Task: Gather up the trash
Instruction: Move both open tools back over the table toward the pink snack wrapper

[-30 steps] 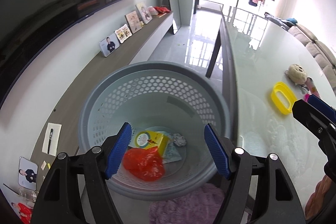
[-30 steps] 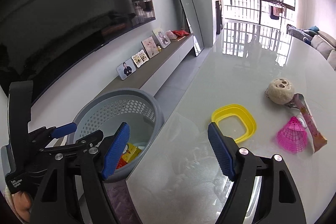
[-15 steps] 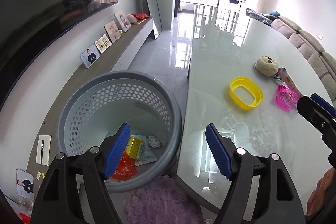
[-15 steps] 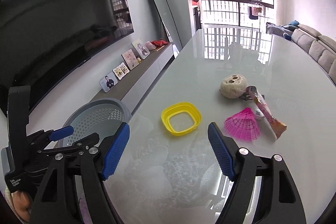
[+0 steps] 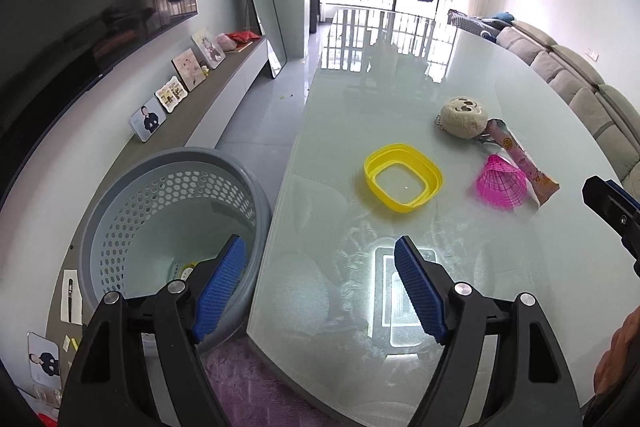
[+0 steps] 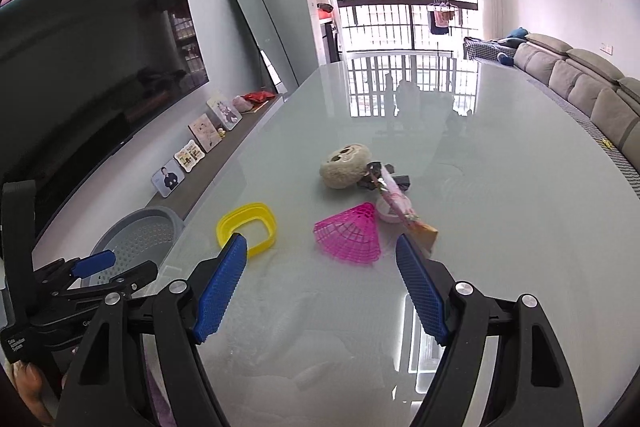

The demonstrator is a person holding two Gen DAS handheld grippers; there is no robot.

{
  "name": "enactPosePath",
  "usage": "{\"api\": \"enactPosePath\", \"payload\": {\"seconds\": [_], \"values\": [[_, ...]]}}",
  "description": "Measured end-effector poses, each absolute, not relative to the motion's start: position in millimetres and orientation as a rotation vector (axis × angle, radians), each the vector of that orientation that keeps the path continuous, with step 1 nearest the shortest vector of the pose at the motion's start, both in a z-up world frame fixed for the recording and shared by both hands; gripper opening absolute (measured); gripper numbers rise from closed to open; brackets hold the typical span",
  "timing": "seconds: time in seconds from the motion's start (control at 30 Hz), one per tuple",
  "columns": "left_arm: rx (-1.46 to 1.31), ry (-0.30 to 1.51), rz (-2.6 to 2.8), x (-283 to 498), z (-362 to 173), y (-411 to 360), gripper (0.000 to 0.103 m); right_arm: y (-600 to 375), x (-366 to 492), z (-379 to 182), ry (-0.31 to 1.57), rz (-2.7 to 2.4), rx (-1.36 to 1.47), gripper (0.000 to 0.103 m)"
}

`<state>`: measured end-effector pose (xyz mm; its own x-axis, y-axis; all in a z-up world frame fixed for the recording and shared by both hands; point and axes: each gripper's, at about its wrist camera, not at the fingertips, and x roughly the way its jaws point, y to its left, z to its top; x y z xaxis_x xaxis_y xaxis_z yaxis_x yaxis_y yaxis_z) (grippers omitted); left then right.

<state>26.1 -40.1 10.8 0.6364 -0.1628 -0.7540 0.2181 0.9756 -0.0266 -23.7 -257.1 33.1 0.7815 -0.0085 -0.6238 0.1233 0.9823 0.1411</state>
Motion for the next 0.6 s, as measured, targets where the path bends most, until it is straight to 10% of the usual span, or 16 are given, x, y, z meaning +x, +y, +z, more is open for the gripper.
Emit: {"api": "enactPosePath", "payload": {"seconds": [0.6], "values": [[0.089,0.857,-0.222,37.4,10.8,-72.9,0.079,-322.2,-18.5,27.9,0.678,-0.178,0.203,0.074]]}}
